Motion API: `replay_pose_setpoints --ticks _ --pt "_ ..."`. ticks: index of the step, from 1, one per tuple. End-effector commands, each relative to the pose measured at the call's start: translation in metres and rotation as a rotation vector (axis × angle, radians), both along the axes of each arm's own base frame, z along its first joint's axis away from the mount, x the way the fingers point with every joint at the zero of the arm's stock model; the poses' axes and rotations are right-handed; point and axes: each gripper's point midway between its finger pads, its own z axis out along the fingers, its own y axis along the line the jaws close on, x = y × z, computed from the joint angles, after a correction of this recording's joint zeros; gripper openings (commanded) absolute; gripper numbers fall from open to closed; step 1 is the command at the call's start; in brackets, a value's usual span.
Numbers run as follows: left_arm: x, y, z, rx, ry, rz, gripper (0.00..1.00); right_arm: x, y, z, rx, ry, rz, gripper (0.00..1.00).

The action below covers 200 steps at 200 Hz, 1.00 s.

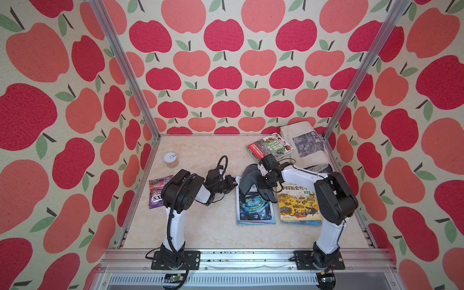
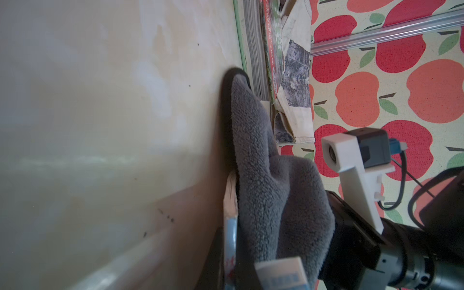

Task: Wipe the cover of the book
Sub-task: Wipe the dirt from the cover of the book.

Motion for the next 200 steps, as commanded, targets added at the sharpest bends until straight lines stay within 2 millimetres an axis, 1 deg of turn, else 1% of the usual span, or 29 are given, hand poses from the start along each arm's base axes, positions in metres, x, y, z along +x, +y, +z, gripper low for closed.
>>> replay_pose_setpoints --ticks 1,16,30,41,52,63,75,103,118,133,144,159,172,185,200 --pt "-0.009 -0.005 0.002 0.022 -0.008 -0.038 0.00 -0.012 0.034 0.002 0.053 0.056 0.086 0.00" --pt "-0.009 -0.004 0.000 0.025 -0.006 -0.031 0.00 -0.018 0.061 0.005 0.098 0.057 0.111 0.00" --pt "-0.008 -0.004 -0.002 0.022 -0.003 -0.028 0.00 -0.027 0.085 0.009 0.161 0.060 0.132 0.00" --pt "-0.008 -0.005 -0.003 0.019 0.001 -0.026 0.00 -0.033 0.096 0.011 0.209 0.070 0.131 0.00" --pt "-0.007 -0.004 -0.003 0.017 0.001 -0.023 0.00 -0.037 0.098 0.009 0.234 0.086 0.120 0.00" --pt "-0.006 -0.003 -0.003 0.018 0.002 -0.017 0.00 -0.041 0.090 0.003 0.224 0.096 0.106 0.00" --pt "-0.004 0.001 -0.002 0.017 0.000 -0.008 0.00 -0.045 0.074 -0.005 0.203 0.104 0.088 0.00" --pt "-0.002 0.006 -0.001 0.014 -0.003 0.003 0.00 -0.050 0.022 -0.020 0.160 0.128 0.007 0.00" --pt "-0.001 0.008 -0.003 0.014 -0.001 0.009 0.00 -0.049 -0.007 -0.024 0.122 0.126 -0.036 0.00" --pt "0.000 0.009 -0.004 0.012 0.003 0.011 0.00 -0.046 -0.028 -0.027 0.067 0.103 -0.062 0.00" --pt "0.000 0.008 -0.004 0.009 0.006 0.010 0.00 -0.044 -0.038 -0.028 0.035 0.090 -0.075 0.00" --pt "0.001 0.007 -0.004 0.006 0.007 0.009 0.00 -0.040 -0.043 -0.028 0.002 0.079 -0.087 0.00" --pt "0.002 0.007 -0.002 0.006 0.005 0.010 0.00 -0.038 -0.036 -0.028 0.014 0.081 -0.089 0.00" --pt "0.002 0.007 -0.002 0.009 0.006 0.009 0.00 -0.039 -0.017 -0.028 0.058 0.092 -0.067 0.00" --pt "0.003 0.004 0.000 0.009 0.006 0.006 0.00 -0.047 0.015 -0.027 0.100 0.096 -0.009 0.00"
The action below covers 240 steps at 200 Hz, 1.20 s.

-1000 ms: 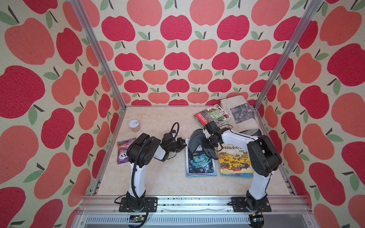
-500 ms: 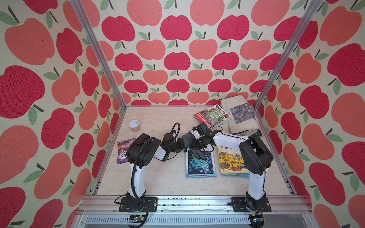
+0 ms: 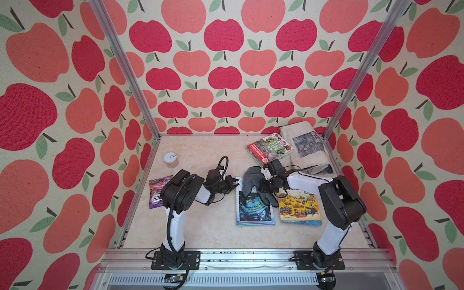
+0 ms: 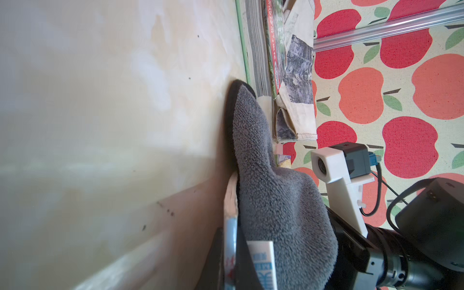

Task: Wipe the cover of the book
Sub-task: Wipe the dirt from the cover of the book.

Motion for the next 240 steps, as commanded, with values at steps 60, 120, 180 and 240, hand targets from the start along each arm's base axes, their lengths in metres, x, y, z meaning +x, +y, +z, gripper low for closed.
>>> replay_pose_setpoints --ticks 60,120,180,240 --pt "-0.014 -0.002 0.010 -0.054 0.060 -0.035 0.32 -0.023 0.052 -0.023 0.106 0.116 0.039 0.00" --pt "-0.066 -0.005 0.013 -0.109 0.144 -0.107 0.44 -0.019 0.035 -0.036 0.125 0.131 -0.071 0.00" --pt "-0.127 -0.013 0.003 -0.049 0.167 -0.156 0.20 -0.012 0.034 -0.028 0.104 0.105 -0.061 0.00" --pt "-0.142 -0.021 -0.014 -0.050 0.182 -0.162 0.00 -0.007 0.081 -0.017 0.115 0.085 0.028 0.00"
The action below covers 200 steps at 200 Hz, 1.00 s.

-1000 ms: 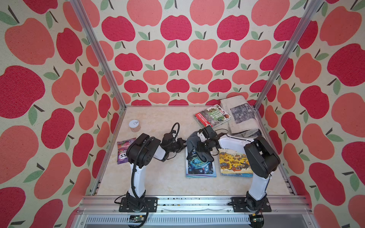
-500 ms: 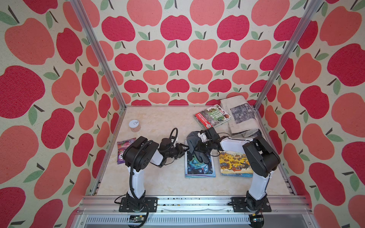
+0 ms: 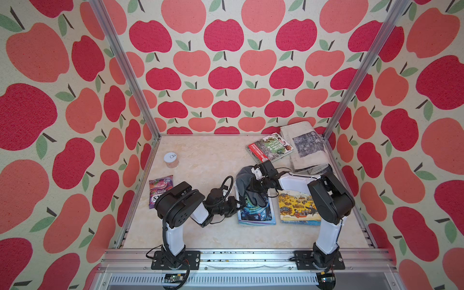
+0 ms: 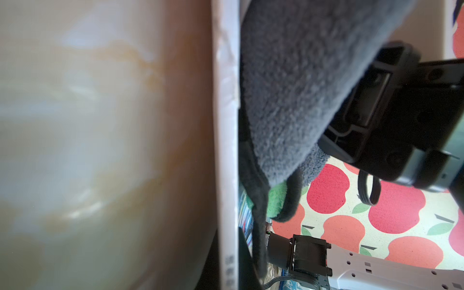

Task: Wipe the cover of the book
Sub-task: Wipe the dirt from the cover of the book.

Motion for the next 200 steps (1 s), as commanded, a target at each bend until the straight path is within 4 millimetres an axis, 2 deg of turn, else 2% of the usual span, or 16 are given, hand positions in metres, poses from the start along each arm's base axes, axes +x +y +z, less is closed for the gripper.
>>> replay_pose_setpoints --ticks 1,33,67,88,137,157,177,189,200 --pt "-0.008 -0.004 -0.005 -0.027 -0.002 -0.020 0.00 -0.006 0.015 -0.018 -0.081 0.013 0.041 0.00" --pt "-0.008 -0.003 -0.011 -0.051 0.011 -0.003 0.00 -0.004 0.056 -0.018 -0.058 0.019 0.091 0.00" --pt "-0.008 0.002 -0.012 -0.045 0.007 0.017 0.00 0.007 0.060 -0.023 -0.043 0.035 0.072 0.00" --pt "-0.008 0.003 -0.012 -0.043 0.008 0.020 0.00 0.008 0.044 -0.028 -0.058 0.049 0.056 0.00" --pt "-0.007 0.007 -0.018 -0.041 0.017 0.029 0.00 0.001 -0.041 -0.033 -0.128 0.056 -0.043 0.00" --pt "-0.008 0.007 -0.021 -0.043 0.025 0.028 0.00 0.001 -0.061 -0.027 -0.172 0.027 -0.060 0.00" --pt "-0.009 0.008 -0.023 -0.041 0.029 0.027 0.00 0.003 -0.062 -0.019 -0.186 -0.002 -0.053 0.00" --pt "-0.009 0.008 -0.023 -0.041 0.028 0.026 0.00 0.002 -0.050 -0.016 -0.172 -0.004 -0.035 0.00" --pt "-0.009 0.008 -0.022 -0.041 0.027 0.028 0.00 0.000 -0.032 -0.014 -0.158 -0.009 -0.001 0.00"
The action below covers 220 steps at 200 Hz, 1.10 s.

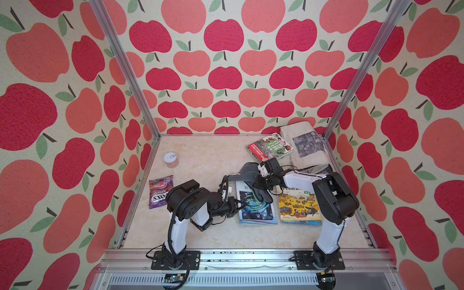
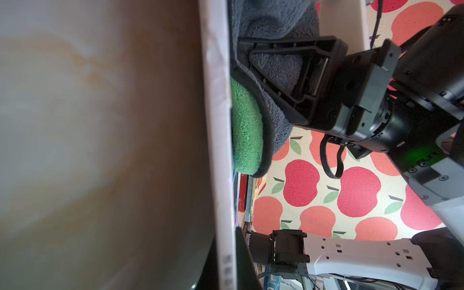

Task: Wipe the cover of the book
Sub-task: Wipe the dirt from the cover of the book.

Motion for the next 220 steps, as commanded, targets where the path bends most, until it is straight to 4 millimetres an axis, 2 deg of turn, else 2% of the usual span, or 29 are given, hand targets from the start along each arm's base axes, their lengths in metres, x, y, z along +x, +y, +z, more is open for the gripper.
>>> replay_pose_setpoints --ticks 1,46,68,82,96,111,150,184,199,220 --pt "-0.009 0.012 -0.033 0.088 0.072 0.011 0.00 -0.020 0.009 -0.014 -0.083 0.046 0.063 0.00" --pt "-0.008 0.011 -0.034 0.093 0.074 0.010 0.00 -0.036 0.099 -0.006 0.039 0.060 0.191 0.00" --pt "-0.009 0.012 -0.034 0.094 0.075 0.010 0.00 -0.037 0.120 0.000 0.081 0.061 0.207 0.00" --pt "-0.008 0.013 -0.035 0.098 0.076 0.013 0.00 -0.036 0.120 0.001 0.091 0.065 0.202 0.00" --pt "-0.008 0.014 -0.035 0.099 0.075 0.015 0.00 -0.036 0.111 -0.002 0.076 0.068 0.192 0.00" --pt "-0.008 0.015 -0.035 0.101 0.072 0.017 0.00 -0.038 0.092 -0.007 0.057 0.076 0.173 0.00" --pt "-0.008 0.017 -0.037 0.117 0.073 0.017 0.00 -0.029 0.010 -0.024 -0.009 0.108 0.044 0.00" --pt "-0.009 0.017 -0.036 0.124 0.070 0.011 0.00 -0.013 -0.052 -0.025 -0.134 0.078 -0.059 0.00" --pt "-0.009 0.017 -0.036 0.129 0.071 0.006 0.00 -0.004 -0.062 -0.022 -0.154 0.061 -0.084 0.00" --pt "-0.009 0.017 -0.035 0.135 0.070 0.002 0.00 0.007 -0.060 -0.020 -0.165 0.053 -0.081 0.00"
